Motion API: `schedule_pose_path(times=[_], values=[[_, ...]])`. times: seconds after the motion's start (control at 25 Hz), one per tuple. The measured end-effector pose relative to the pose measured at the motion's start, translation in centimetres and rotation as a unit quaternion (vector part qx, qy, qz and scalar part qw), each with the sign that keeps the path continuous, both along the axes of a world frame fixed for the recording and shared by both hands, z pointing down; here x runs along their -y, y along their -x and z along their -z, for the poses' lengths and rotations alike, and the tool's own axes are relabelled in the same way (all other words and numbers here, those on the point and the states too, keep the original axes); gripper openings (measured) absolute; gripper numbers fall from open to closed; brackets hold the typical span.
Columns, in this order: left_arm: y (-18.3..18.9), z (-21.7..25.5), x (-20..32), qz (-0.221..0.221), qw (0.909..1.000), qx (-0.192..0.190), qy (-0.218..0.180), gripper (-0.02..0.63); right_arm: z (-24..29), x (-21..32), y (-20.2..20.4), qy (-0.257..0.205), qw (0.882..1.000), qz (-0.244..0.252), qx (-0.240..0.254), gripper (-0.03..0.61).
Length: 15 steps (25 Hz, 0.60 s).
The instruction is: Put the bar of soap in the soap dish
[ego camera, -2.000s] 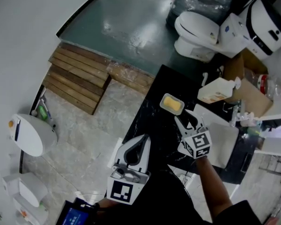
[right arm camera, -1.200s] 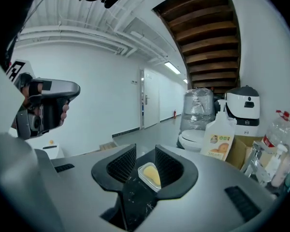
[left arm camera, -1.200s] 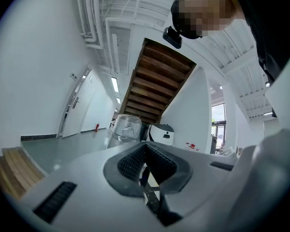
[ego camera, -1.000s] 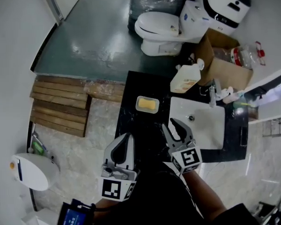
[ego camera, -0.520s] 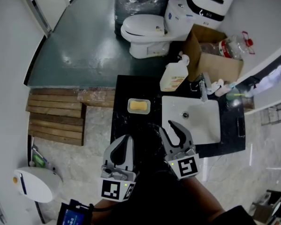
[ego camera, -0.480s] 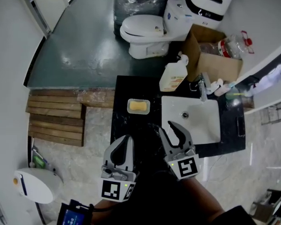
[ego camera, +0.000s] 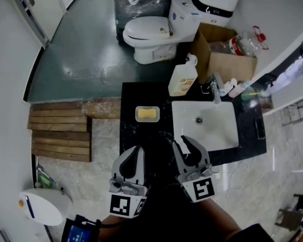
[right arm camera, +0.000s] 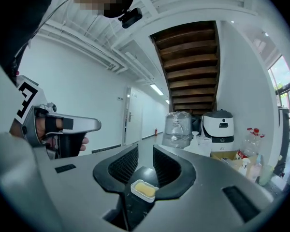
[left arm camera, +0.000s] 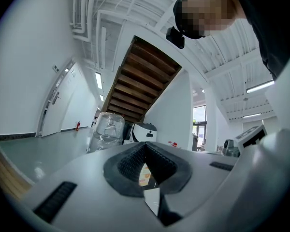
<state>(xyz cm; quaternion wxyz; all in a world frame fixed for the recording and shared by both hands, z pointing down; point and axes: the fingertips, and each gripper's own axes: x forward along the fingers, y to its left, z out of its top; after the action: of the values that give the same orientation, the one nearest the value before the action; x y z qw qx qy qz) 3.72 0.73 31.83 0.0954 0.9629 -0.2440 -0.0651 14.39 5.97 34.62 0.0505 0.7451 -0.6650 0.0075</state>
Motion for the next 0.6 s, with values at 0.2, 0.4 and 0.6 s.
schedule_pose_path(times=[0.2,0.4,0.6], values=[[0.3,0.0,-0.1,-0.003,1.0,-0.001,-0.004,0.002,0.7,-0.8,1.3,-0.009,1.0,-0.009,0.003,0.087],[0.7,-0.8,-0.4,-0.008,0.9999,0.003,0.006,0.002,1.2,-1.7,2.2,-0.015,1.0,-0.011,-0.001,0.063],[0.6,-1.1,-0.4,-0.014,0.9999,0.0,0.01,0.002,2.0,-2.5,2.8,-0.028,1.0,-0.01,0.0,0.028]])
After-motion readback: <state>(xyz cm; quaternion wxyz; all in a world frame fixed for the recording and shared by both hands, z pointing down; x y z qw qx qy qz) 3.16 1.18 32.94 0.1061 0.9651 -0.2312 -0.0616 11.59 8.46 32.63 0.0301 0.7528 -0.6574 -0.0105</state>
